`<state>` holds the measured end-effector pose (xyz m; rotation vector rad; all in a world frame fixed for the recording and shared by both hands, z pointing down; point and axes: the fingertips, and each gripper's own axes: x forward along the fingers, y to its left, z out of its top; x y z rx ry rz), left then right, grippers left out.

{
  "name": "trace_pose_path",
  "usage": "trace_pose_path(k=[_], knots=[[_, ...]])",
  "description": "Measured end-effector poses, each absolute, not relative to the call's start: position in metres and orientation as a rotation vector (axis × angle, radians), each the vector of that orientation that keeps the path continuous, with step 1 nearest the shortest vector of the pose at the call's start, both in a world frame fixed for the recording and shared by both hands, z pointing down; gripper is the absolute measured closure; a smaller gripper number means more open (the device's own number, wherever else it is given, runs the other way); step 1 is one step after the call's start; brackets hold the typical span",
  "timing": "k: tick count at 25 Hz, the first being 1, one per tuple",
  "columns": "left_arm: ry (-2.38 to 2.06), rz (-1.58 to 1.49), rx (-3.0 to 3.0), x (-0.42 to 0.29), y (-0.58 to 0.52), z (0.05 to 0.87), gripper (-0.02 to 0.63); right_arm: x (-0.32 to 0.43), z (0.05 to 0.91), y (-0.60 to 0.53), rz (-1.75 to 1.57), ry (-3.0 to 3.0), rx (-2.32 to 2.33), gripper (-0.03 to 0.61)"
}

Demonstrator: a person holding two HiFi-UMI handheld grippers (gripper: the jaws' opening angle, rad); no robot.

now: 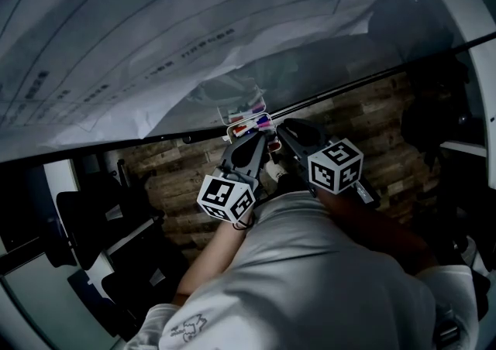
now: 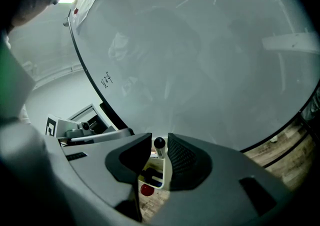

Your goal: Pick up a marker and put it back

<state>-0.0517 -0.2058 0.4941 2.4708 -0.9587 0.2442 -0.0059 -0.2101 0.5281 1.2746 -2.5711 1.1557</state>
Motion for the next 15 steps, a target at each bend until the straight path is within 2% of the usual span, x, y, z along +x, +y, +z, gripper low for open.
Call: trace_pose_path(k=[15], knots=[[-0.971, 0.245, 2.456, -0.0565, -0.2046, 0.4971, 0.609, -0.0084, 0.5342, -0.2105, 1.146, -2.545, 1.27, 0.497]])
